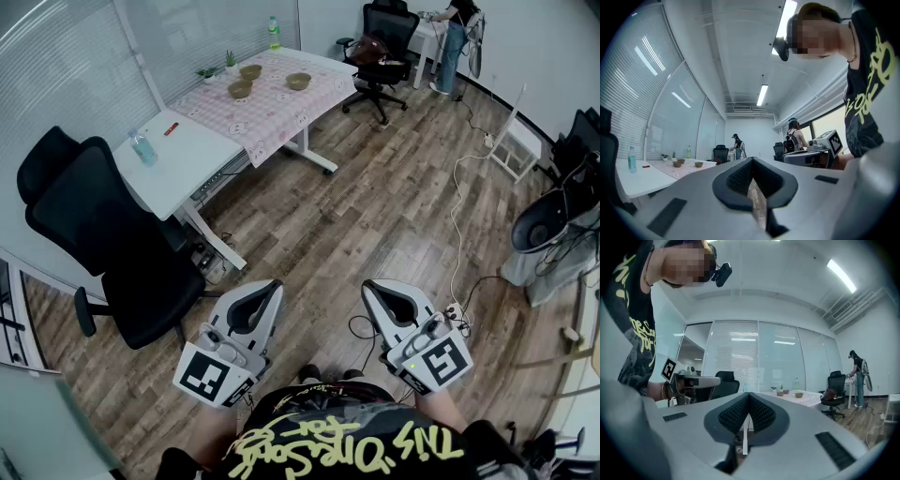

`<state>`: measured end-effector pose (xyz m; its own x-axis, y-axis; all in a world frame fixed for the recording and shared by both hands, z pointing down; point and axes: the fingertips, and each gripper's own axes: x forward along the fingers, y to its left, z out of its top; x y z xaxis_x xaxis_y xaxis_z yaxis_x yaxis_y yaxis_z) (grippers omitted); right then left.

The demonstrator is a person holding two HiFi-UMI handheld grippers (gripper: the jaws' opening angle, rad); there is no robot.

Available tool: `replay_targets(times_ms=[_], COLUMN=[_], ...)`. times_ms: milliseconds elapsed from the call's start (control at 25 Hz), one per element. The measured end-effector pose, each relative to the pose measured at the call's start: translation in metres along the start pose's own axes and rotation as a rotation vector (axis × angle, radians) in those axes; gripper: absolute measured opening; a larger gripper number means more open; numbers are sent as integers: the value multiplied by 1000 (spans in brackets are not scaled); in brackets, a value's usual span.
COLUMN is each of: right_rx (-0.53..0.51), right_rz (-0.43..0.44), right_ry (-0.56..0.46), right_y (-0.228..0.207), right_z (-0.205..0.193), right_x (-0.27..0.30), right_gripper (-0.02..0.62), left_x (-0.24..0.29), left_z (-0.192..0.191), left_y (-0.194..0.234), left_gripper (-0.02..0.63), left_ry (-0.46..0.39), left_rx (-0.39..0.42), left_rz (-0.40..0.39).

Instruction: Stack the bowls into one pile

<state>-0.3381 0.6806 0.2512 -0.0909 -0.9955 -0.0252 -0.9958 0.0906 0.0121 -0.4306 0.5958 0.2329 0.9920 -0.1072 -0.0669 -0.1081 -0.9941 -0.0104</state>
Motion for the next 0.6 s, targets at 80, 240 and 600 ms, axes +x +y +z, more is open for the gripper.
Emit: replay_targets(times_ms=[80,240,600], right_rx=[0,-29,-13], right_rz=[14,0,33], right_ry=[-29,-8,-46], right_y=[3,2,8], right_z=[1,-5,1], right_x=[1,-1,7], right_gripper=[3,3,3], left_x=[-1,-2,-1], left_z=[-7,-11,-6], left_y=[-1,-1,3], left_gripper=[-5,-5,-5], left_ry=[7,11,-4], left_rx=[-18,-29,-23], left_rz=[-2,0,-3])
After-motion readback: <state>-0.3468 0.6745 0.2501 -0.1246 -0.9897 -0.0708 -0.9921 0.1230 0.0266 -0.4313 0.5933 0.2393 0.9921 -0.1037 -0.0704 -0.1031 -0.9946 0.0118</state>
